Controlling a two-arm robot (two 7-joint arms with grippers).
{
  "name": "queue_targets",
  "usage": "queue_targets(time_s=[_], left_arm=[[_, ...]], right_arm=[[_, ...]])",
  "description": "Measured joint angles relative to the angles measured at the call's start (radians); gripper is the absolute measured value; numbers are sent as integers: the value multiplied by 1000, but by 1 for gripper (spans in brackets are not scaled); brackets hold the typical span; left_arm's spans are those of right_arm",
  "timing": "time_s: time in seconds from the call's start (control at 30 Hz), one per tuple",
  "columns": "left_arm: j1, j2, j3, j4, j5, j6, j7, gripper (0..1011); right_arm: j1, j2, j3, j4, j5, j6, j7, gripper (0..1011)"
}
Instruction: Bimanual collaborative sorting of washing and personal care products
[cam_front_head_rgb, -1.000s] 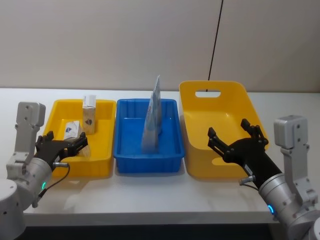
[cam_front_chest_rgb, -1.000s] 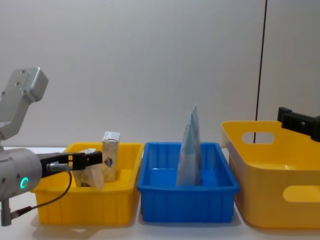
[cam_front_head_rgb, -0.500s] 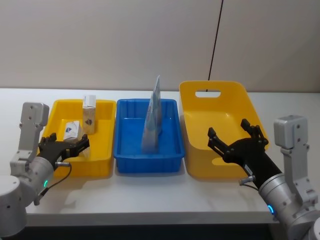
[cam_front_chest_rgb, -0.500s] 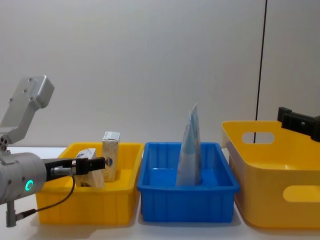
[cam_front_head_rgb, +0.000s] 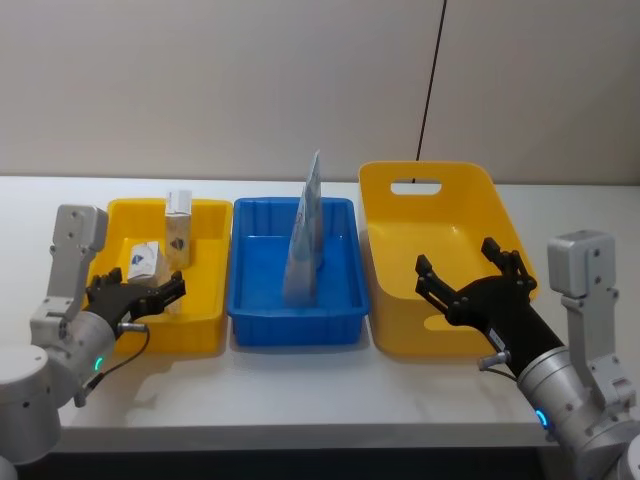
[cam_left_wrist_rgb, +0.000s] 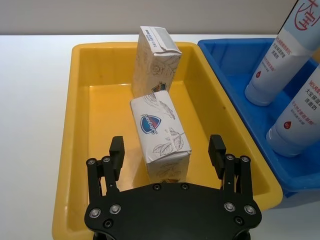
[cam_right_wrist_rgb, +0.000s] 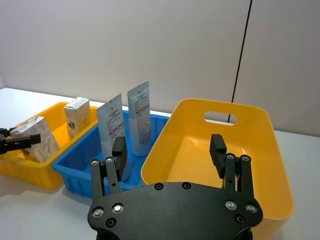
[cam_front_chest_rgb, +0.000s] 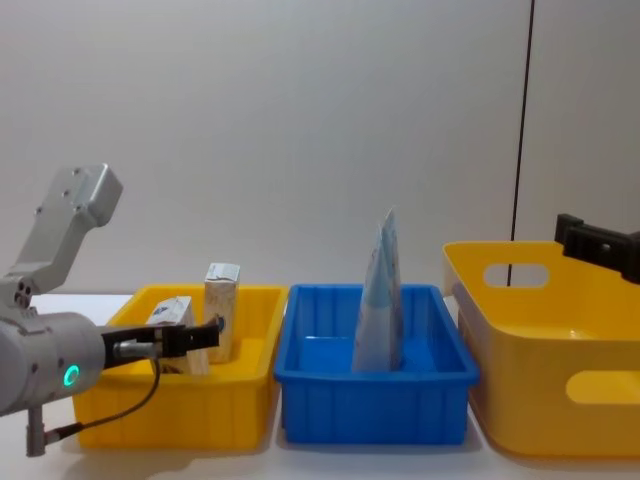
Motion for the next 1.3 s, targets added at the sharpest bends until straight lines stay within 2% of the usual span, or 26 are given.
queue_targets(time_s=[0.17,0.37,0.5,0.63,0.67,0.77,1.3], left_arm=[[-9,-4,0,21,2,-5,-7,953],[-20,-10,-6,48,6,-17,-13,783],[-24,-13,-10,58,9,-24,-15,626],[-25,-14,-13,63,12,-28,-15,544],[-25,-15,-15,65,13,-30,-15,484],[-25,-16,-18,67,16,-33,-14,404],[-16,-21,-28,50,34,-59,-12,376]], right_arm=[[0,0,0,0,0,0,0,1000],[0,0,0,0,0,0,0,1000],[0,0,0,0,0,0,0,1000],[0,0,0,0,0,0,0,1000],[0,0,0,0,0,0,0,1000],[0,0,0,0,0,0,0,1000],[0,0,0,0,0,0,0,1000]])
